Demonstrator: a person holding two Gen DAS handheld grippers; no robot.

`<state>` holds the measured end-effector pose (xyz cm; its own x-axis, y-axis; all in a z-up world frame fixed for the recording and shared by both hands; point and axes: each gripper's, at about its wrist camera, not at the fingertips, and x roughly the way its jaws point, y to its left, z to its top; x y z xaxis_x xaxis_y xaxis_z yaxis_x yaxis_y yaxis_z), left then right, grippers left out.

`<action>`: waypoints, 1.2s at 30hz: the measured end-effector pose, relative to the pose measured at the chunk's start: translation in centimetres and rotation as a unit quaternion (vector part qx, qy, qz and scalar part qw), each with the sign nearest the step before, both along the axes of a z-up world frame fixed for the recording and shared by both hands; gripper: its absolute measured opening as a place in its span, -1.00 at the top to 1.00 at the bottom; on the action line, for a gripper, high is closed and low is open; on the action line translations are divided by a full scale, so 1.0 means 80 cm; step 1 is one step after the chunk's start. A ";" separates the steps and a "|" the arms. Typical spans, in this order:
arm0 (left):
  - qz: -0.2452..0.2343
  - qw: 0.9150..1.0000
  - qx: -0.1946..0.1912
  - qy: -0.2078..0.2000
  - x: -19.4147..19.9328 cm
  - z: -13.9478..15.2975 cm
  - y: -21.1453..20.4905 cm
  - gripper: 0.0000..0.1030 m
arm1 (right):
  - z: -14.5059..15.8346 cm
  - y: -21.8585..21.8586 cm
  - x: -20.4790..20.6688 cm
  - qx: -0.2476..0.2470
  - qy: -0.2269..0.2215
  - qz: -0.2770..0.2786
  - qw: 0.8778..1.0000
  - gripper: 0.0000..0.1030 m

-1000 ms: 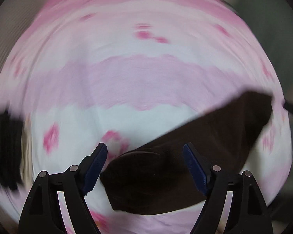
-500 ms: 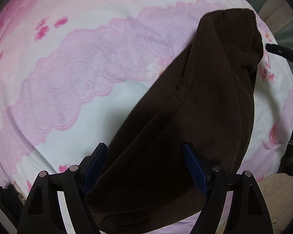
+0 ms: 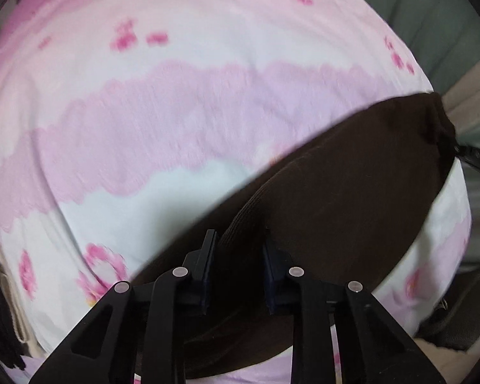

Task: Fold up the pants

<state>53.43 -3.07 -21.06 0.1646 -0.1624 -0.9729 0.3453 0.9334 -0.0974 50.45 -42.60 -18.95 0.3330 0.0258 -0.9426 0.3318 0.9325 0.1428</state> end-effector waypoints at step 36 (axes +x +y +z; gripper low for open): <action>0.400 0.908 -0.121 -0.024 -0.259 -0.047 0.198 -0.67 | 0.015 0.203 -0.155 0.000 -0.026 0.261 0.965 -0.53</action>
<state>32.71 12.77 -24.82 0.3656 -0.1803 -0.9132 -0.4251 0.8404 -0.3361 38.05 -26.35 -17.76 0.3224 0.2029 -0.9246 -0.1902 0.9707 0.1467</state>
